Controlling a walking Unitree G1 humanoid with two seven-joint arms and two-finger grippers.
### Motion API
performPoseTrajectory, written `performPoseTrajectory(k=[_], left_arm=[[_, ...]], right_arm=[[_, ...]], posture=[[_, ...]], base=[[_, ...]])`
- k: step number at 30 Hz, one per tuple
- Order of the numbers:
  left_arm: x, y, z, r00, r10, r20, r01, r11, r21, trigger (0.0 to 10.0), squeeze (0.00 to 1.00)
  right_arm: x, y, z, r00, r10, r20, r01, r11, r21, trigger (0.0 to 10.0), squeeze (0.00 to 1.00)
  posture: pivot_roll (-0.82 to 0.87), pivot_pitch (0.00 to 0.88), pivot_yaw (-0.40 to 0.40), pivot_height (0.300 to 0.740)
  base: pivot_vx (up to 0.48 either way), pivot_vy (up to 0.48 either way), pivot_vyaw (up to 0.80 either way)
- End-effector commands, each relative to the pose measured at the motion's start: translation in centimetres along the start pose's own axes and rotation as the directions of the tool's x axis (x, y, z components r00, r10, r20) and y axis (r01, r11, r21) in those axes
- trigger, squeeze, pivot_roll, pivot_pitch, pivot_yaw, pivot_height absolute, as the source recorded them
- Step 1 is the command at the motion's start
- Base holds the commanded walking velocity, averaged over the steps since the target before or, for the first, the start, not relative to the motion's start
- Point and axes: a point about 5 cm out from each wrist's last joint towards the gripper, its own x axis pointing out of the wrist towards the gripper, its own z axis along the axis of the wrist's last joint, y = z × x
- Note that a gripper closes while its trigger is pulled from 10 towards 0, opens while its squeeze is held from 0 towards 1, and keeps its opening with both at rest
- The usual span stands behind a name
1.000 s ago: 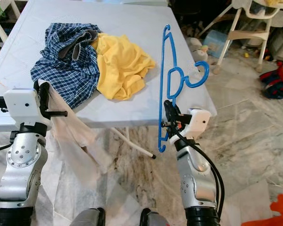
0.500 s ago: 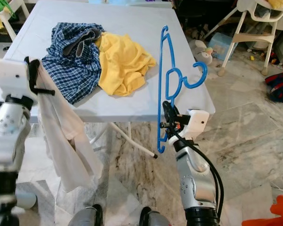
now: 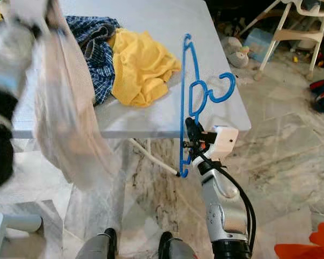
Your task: Hang hanger
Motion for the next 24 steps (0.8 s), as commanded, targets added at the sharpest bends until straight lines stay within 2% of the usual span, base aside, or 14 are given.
performPoseTrajectory(k=[1, 3, 6, 7, 9, 11, 14, 15, 16, 17, 18, 20, 21, 24], left_arm=[[0.5, 1.0, 0.8, 0.998, 0.07, 0.009, -0.07, 0.997, 0.036, 10.0, 0.0], [1.1, 2.5, 3.0, 0.985, 0.152, 0.075, -0.156, 0.987, 0.046, 10.0, 0.0], [1.7, 5.9, 9.9, 0.875, 0.351, 0.333, -0.392, 0.918, 0.064, 10.0, 0.0], [1.7, 5.9, 9.9, 0.875, 0.351, 0.333, -0.392, 0.918, 0.064, 10.0, 0.0], [1.0, 7.2, 14.5, 0.727, 0.414, 0.548, -0.536, 0.841, 0.075, 10.0, 0.0], [0.3, 7.2, 16.2, 0.622, 0.405, 0.67, -0.596, 0.8, 0.07, 10.0, 0.0], [0.2, 6.0, 15.0, 0.633, 0.368, 0.681, -0.563, 0.823, 0.078, 10.0, 0.0], [0.3, 4.8, 12.9, 0.684, 0.333, 0.649, -0.515, 0.85, 0.108, 10.0, 0.0], [0.2, 2.6, 8.8, 0.782, 0.271, 0.562, -0.428, 0.888, 0.167, 10.0, 0.0], [0.2, 2.6, 8.8, 0.782, 0.271, 0.562, -0.428, 0.888, 0.167, 10.0, 0.0], [-0.5, 0.4, 3.2, 0.893, 0.21, 0.397, -0.307, 0.931, 0.198, 10.0, 0.0], [-1.2, -0.6, 0.6, 0.932, 0.185, 0.312, -0.253, 0.947, 0.195, 10.0, 0.0], [-3.8, -2.3, -5.4, 0.982, 0.133, 0.131, -0.159, 0.965, 0.21, 10.0, 0.0], [-6.5, -3.3, -9.7, 0.993, 0.115, -0.005, -0.111, 0.968, 0.224, 10.0, 0.0]], right_arm=[[-0.3, -0.1, 0.5, 1.0, -0.012, 0.015, 0.012, 1.0, -0.006, 10.0, 0.0], [-0.4, -0.1, 0.7, 1.0, -0.017, 0.018, 0.017, 1.0, -0.01, 10.0, 0.0], [-0.7, -0.3, 1.0, 0.999, -0.039, 0.033, 0.04, 0.999, -0.028, 10.0, 0.0], [-0.7, -0.3, 1.0, 0.999, -0.039, 0.033, 0.04, 0.999, -0.028, 10.0, 0.0], [-1.0, -0.5, 1.2, 0.998, -0.056, 0.039, 0.057, 0.998, -0.033, 10.0, 0.0], [-1.2, -0.5, 1.2, 0.997, -0.061, 0.038, 0.062, 0.997, -0.035, 10.0, 0.0], [-1.3, -0.5, 1.1, 0.997, -0.062, 0.036, 0.064, 0.997, -0.035, 10.0, 0.0], [-1.3, -0.4, 1.0, 0.998, -0.061, 0.033, 0.063, 0.997, -0.035, 10.0, 0.0], [-1.2, -0.3, 1.0, 0.998, -0.058, 0.03, 0.059, 0.998, -0.035, 10.0, 0.0], [-1.2, -0.3, 1.0, 0.998, -0.058, 0.03, 0.059, 0.998, -0.035, 10.0, 0.0], [-1.1, -0.1, 1.1, 0.998, -0.049, 0.03, 0.05, 0.998, -0.036, 10.0, 0.0], [-1.1, -0.1, 1.1, 0.999, -0.045, 0.03, 0.046, 0.998, -0.037, 10.0, 0.0], [-1.0, -0.1, 1.3, 0.999, -0.041, 0.03, 0.042, 0.998, -0.04, 10.0, 0.0], [-1.0, -0.3, 1.3, 0.999, -0.039, 0.027, 0.04, 0.998, -0.044, 10.0, 0.0]], posture=[[0.1, 0.237, -0.071, 0.74], [0.08, 0.24, -0.066, 0.74], [0.07, 0.252, -0.065, 0.74], [0.07, 0.252, -0.065, 0.74], [0.05, 0.259, -0.061, 0.74], [0.05, 0.263, -0.063, 0.74], [0.05, 0.264, -0.065, 0.74], [0.05, 0.264, -0.065, 0.74], [0.05, 0.263, -0.069, 0.74], [0.05, 0.263, -0.069, 0.74], [0.05, 0.263, -0.074, 0.74], [0.05, 0.263, -0.076, 0.74], [0.05, 0.262, -0.081, 0.74], [0.05, 0.264, -0.089, 0.74]], base=[[0.0, 0.0, 0.0], [0.0, 0.0, 0.0], [0.0, 0.0, 0.0], [0.0, 0.0, 0.0], [0.0, 0.0, 0.0], [0.0, 0.0, 0.0], [0.0, 0.0, 0.0], [0.0, 0.0, 0.0], [0.0, 0.0, 0.0], [0.0, 0.0, 0.0], [0.0, 0.0, 0.0], [0.0, 0.0, 0.0], [0.0, 0.0, 0.0], [0.0, 0.0, 0.0]])
